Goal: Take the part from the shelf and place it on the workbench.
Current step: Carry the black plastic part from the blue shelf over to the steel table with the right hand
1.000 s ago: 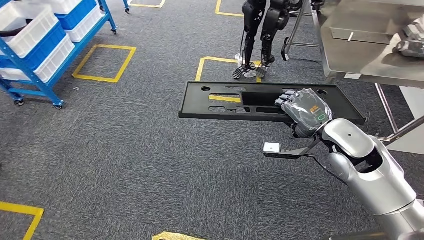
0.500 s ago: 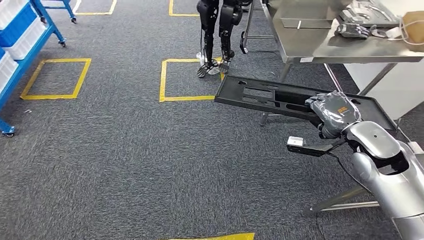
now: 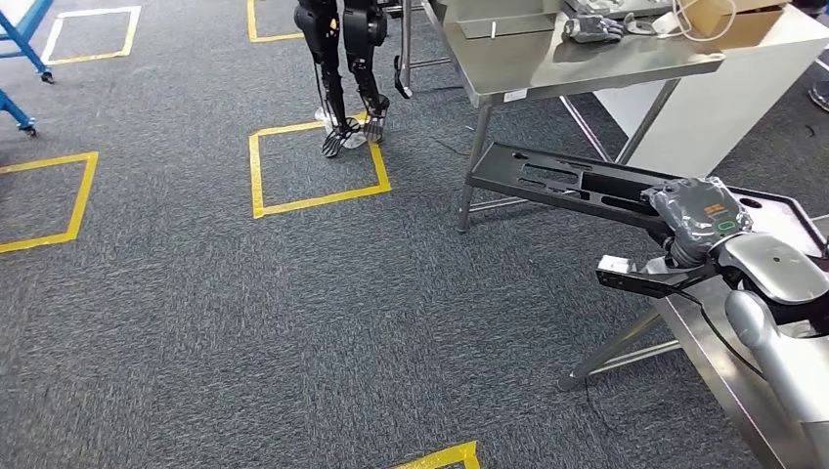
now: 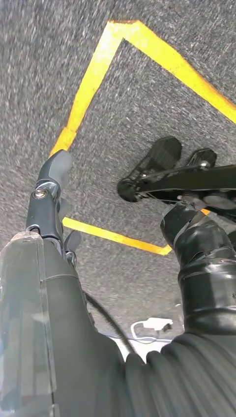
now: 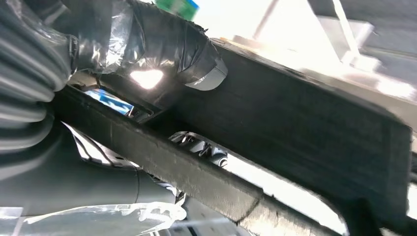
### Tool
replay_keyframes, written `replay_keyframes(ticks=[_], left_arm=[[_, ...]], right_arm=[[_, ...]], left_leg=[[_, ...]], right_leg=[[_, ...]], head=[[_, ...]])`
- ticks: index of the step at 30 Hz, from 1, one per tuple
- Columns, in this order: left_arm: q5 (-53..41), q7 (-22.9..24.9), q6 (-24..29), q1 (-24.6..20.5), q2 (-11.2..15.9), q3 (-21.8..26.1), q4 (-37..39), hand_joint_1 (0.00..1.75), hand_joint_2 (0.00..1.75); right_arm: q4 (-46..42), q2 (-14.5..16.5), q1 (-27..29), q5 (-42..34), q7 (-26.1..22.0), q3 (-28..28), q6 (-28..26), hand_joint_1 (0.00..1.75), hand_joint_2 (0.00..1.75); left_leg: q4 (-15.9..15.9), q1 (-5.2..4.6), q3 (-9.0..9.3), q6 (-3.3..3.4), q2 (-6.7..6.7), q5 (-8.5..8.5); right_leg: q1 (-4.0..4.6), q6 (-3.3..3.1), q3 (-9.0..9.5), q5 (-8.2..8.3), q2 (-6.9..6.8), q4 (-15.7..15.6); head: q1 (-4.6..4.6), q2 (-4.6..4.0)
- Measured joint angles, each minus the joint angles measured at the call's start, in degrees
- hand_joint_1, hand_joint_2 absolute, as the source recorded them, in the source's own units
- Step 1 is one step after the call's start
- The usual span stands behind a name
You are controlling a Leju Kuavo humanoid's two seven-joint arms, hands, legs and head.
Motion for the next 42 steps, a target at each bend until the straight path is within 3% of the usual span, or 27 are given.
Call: replay_keyframes(ticks=[2,4,6,8,10,12,14,15,16,17,20,21,23,24,26,28,29,30,31,34,36,38,40,42], left_arm=[[0.0,0.0,-0.2,0.1,0.0,0.0,-0.2,0.00,1.75],[0.0,0.0,-0.3,0.1,0.0,0.1,-0.4,0.00,1.75],[0.0,0.0,-0.4,0.1,-0.1,0.2,-0.5,0.00,1.75],[0.0,0.1,-0.6,-0.1,-0.1,0.2,-0.7,0.00,1.75],[0.0,0.1,-0.8,-0.2,-0.3,0.2,-0.9,0.00,1.75],[0.0,0.1,-0.8,-0.1,-0.3,0.2,-1.1,0.00,1.75],[0.0,0.1,-0.9,0.2,-0.3,0.3,-1.2,0.00,1.75],[0.0,0.1,-0.9,0.2,-0.3,0.3,-1.3,0.00,1.75],[0.0,0.1,-0.9,0.3,-0.4,0.3,-1.4,0.00,1.75],[0.0,0.1,-0.9,0.4,-0.4,0.3,-1.4,0.00,1.75],[-0.1,0.1,-0.9,0.4,-0.6,0.4,-1.5,0.00,1.75],[-0.1,0.1,-0.9,0.4,-0.7,0.4,-1.5,0.00,1.75],[-0.1,0.1,-0.9,0.2,-0.8,0.4,-1.6,0.00,1.75],[-0.1,0.1,-1.0,0.1,-0.8,0.4,-1.7,0.00,1.75],[-0.1,0.1,-1.0,0.1,-0.8,0.4,-1.9,0.00,1.75],[-0.1,0.1,-1.2,0.2,-0.9,0.5,-2.0,0.00,1.75],[-0.1,0.1,-1.4,0.3,-1.0,0.6,-2.0,0.00,1.75],[-0.1,0.1,-1.4,0.3,-1.0,0.7,-2.1,0.00,1.75],[-0.1,0.1,-1.5,0.4,-1.0,0.8,-2.1,0.00,1.75],[0.0,0.1,-1.7,0.4,-1.0,1.1,-2.5,0.00,1.75],[0.1,0.2,-1.7,0.1,-1.0,1.3,-2.8,0.00,1.75],[0.1,0.2,-1.7,-0.2,-1.0,1.3,-3.0,0.00,1.75],[0.1,0.4,-1.7,-0.2,-1.1,1.3,-3.2,0.00,1.75],[0.1,0.4,-1.7,-0.1,-1.2,1.4,-3.4,0.00,1.75]], right_arm=[[0.6,-0.6,0.3,0.0,0.2,-0.9,0.1,1.75,1.75],[1.0,-1.0,0.4,0.1,0.4,-1.6,0.1,1.75,1.75],[1.3,-1.3,0.5,0.1,0.5,-2.1,0.2,1.75,1.75],[1.6,-2.0,1.1,0.2,0.7,-2.6,0.6,1.75,1.75],[2.1,-3.0,1.7,0.2,0.9,-3.6,1.1,1.75,1.75],[2.7,-3.9,2.2,0.4,1.3,-5.3,1.5,1.75,1.75],[3.5,-4.8,3.4,0.6,1.9,-7.5,2.2,1.75,1.75],[3.8,-5.4,4.5,0.7,2.1,-8.7,2.5,1.75,1.75],[4.2,-6.0,5.6,0.9,2.3,-10.0,2.9,1.75,1.75],[4.5,-6.6,6.7,1.1,2.4,-11.4,3.1,1.75,1.75],[5.0,-7.9,8.6,1.7,2.5,-15.3,3.5,1.75,1.75],[5.0,-8.2,9.1,1.9,2.6,-16.6,3.7,1.75,1.75],[5.1,-8.8,10.7,2.4,2.9,-18.7,4.1,1.75,1.75],[5.2,-9.2,11.7,2.7,3.0,-19.7,4.2,1.75,1.75],[5.2,-9.8,13.2,3.2,3.0,-21.9,4.6,1.75,1.75],[5.2,-10.0,14.4,3.6,3.1,-24.1,5.1,1.75,1.75],[5.3,-10.0,14.9,3.8,3.1,-24.9,5.2,1.75,1.75],[5.4,-10.0,15.3,3.9,3.1,-25.6,5.3,1.75,1.75],[5.5,-10.0,15.6,4.1,3.1,-26.2,5.3,1.75,1.75],[5.8,-10.0,16.3,5.3,3.1,-27.6,5.4,1.75,1.75],[6.0,-10.1,16.6,6.2,3.1,-28.2,5.5,1.75,1.75],[6.4,-10.2,17.2,6.9,3.0,-28.8,5.7,1.75,1.75],[6.6,-10.4,17.7,7.4,2.9,-29.3,5.8,1.75,1.75],[6.8,-10.6,17.8,7.7,2.9,-29.6,5.9,1.75,1.75]], left_leg=[[-5.1,0.08,1.76,0.22,-0.88,4.20],[-11.9,0.32,4.55,0.43,-3.72,7.40],[-14.4,0.29,5.61,0.64,-5.00,7.84],[-14.9,0.10,5.86,1.22,-3.53,8.20],[-15.8,0.13,6.18,2.05,-2.04,8.74],[-16.3,-0.03,6.30,2.55,-0.63,8.98],[-16.3,-0.25,6.25,2.72,0.74,8.88],[-16.3,-0.29,6.27,2.77,1.46,8.77],[-16.3,-0.32,6.33,2.77,2.11,8.66],[-16.3,-0.37,6.43,2.73,2.74,8.52],[-16.2,-0.80,6.96,2.24,4.69,7.98],[-16.3,-0.92,7.17,1.97,5.42,7.79],[-16.4,-0.97,7.64,1.38,6.85,7.41],[-16.2,-0.89,7.85,1.02,6.83,7.00],[-13.2,-0.70,6.90,0.52,4.22,4.77],[-5.9,-0.43,3.58,0.38,0.97,1.22],[-2.4,-0.34,1.73,0.35,0.35,0.00],[-0.3,-0.30,0.50,0.31,0.13,-0.13],[-0.4,-0.29,0.17,0.32,-0.01,0.87],[-10.1,-0.30,3.78,0.82,-0.99,7.05],[-14.4,-0.37,5.46,1.16,-1.72,8.40],[-15.2,-0.49,5.76,1.52,-1.63,8.46],[-16.1,-0.40,6.17,2.19,-1.11,9.12],[-16.8,-0.25,6.39,2.69,-0.62,9.69]], right_leg=[[-0.07,0.18,-0.02,-0.24,1.75,0.5],[-0.12,0.64,-0.32,-0.47,3.40,1.0],[-0.35,1.37,-0.84,-0.35,4.89,1.2],[-0.75,2.21,-1.18,-0.03,5.95,1.0],[-0.66,2.70,-1.93,-0.99,3.45,2.4],[-0.49,2.96,-4.39,-4.02,-0.50,7.8],[-0.60,3.24,-7.36,-6.70,-1.86,14.3],[-0.63,3.32,-7.88,-6.80,-2.07,15.6],[-0.62,3.34,-7.26,-5.88,-2.31,14.6],[-0.57,3.29,-5.58,-4.22,-2.90,11.7],[0.15,2.51,-0.14,-0.75,-6.89,1.4],[0.44,2.17,0.38,-0.64,-7.38,0.3],[0.64,1.58,0.37,-0.56,-6.01,0.1],[0.44,1.32,0.53,-0.47,-5.26,-0.2],[0.00,0.68,0.88,-0.23,-3.77,-0.7],[-0.12,0.22,0.99,-0.17,-2.26,-0.8],[-0.07,0.12,0.99,-0.19,-1.47,-0.7],[-0.03,0.06,1.01,-0.23,-0.59,-0.6],[0.00,0.05,1.02,-0.30,0.30,-0.5],[0.01,0.25,0.94,-0.84,2.28,0.4],[-0.01,0.86,0.68,-1.08,3.25,0.9],[-0.21,1.66,0.49,-0.96,3.91,0.8],[-0.38,2.22,0.20,-1.45,2.48,1.4],[-0.45,2.69,-1.61,-4.14,-0.42,5.4]], head=[[0.00,0.00],[0.02,0.01],[0.01,0.01],[0.00,0.00],[0.06,0.00],[0.11,0.01],[0.13,0.01],[0.13,0.01],[0.14,0.00],[0.14,0.00],[0.14,0.00],[0.13,0.00],[0.13,0.00],[0.13,0.01],[0.11,0.01],[0.09,0.01],[0.09,0.01],[0.09,0.01],[0.09,0.01],[0.09,0.01],[0.13,0.01],[0.13,0.00],[0.16,0.00],[0.21,0.00]])
